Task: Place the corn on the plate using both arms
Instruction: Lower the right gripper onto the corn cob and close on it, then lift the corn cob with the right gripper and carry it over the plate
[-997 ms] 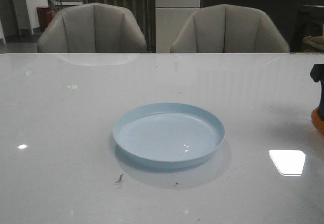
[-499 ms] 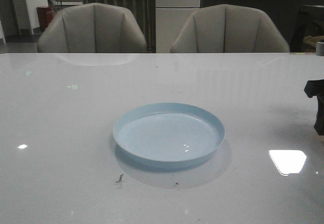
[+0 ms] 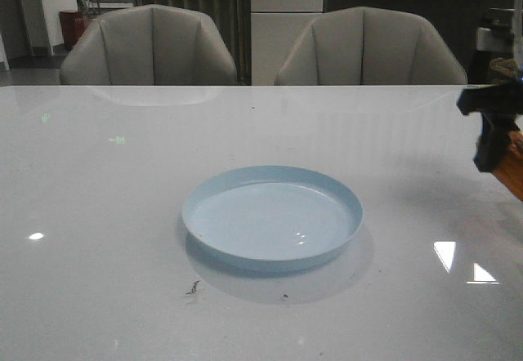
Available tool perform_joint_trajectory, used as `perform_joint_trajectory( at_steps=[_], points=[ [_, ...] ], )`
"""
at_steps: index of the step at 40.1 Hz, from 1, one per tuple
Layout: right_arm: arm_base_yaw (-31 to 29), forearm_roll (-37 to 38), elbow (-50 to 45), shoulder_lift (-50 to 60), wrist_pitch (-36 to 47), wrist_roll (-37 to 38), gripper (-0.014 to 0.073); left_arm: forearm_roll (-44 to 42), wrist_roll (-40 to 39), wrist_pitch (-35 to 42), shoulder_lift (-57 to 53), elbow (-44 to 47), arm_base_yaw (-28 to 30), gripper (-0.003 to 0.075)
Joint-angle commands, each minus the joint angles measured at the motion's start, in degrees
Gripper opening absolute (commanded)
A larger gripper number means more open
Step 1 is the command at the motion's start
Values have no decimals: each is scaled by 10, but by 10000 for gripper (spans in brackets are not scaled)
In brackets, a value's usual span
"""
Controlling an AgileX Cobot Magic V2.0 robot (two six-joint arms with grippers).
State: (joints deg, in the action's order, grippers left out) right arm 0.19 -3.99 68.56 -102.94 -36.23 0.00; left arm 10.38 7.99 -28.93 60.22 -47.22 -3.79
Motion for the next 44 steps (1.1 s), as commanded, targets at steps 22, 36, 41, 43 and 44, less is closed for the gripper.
perform_joint_trajectory(
  at_steps=[22, 36, 41, 43, 44],
  points=[
    [238, -4, 141, -5, 3, -6, 314, 14, -1, 46, -11, -15, 0, 358],
    [284, -49, 141, -68, 63, -5, 314, 16, -1, 46, -11, -15, 0, 358],
    [284, -82, 141, -72, 86, -5, 314, 16, -1, 45, -11, -15, 0, 358],
    [284, -82, 141, -74, 86, -6, 332, 16, -1, 45, -11, -15, 0, 358],
    [284, -81, 141, -75, 83, -6, 353, 16, -1, 45, -11, -15, 0, 358]
  ],
)
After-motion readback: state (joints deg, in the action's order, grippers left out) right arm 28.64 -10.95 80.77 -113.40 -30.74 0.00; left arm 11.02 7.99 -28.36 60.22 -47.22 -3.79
